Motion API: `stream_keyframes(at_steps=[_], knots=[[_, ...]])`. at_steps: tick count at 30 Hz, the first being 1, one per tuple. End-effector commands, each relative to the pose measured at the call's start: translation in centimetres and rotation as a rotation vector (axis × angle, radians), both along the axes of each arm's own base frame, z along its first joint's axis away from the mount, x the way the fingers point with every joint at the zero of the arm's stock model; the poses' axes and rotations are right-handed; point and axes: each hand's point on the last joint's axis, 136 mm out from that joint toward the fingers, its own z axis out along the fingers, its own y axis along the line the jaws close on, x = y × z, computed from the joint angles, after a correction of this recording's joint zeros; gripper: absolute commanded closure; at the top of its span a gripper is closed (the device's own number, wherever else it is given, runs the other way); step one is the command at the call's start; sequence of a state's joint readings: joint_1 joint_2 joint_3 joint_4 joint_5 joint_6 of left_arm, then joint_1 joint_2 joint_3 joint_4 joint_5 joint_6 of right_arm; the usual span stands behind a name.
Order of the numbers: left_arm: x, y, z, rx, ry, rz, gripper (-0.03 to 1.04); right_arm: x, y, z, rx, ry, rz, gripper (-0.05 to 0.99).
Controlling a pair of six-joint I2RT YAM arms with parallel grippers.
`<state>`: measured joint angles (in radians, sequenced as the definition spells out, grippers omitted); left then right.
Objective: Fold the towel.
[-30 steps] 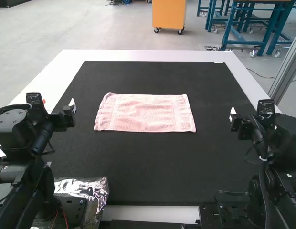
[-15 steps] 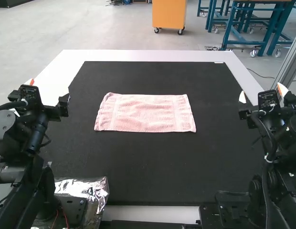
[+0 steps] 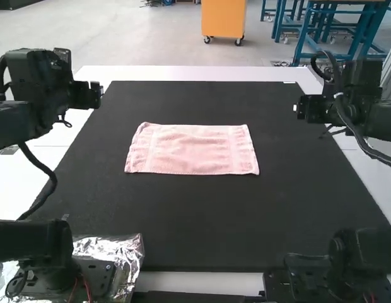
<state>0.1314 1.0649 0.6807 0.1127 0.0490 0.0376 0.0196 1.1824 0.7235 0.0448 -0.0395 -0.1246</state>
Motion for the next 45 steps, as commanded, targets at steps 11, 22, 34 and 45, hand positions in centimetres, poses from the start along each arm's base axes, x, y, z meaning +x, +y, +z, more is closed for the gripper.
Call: stream_keyframes(at_steps=[11,22,34,45], knots=[[6.8,-3.7,-11.4,-0.045,0.379,-0.095,0.05,4.1,9.5,-5.8,0.134,0.15,0.2,0.03],[9.6,-5.9,-14.4,-0.039,0.399,-0.139,0.05,7.4,12.1,-11.7,0.094,0.247,0.215,0.03],[13.0,-5.8,-17.3,-0.044,0.417,-0.132,0.05,11.2,13.6,-15.1,0.07,0.268,0.217,0.03],[14.7,-5.1,-19.9,-0.045,0.443,-0.112,0.06,13.6,13.6,-18.0,0.052,0.293,0.21,0.03]])
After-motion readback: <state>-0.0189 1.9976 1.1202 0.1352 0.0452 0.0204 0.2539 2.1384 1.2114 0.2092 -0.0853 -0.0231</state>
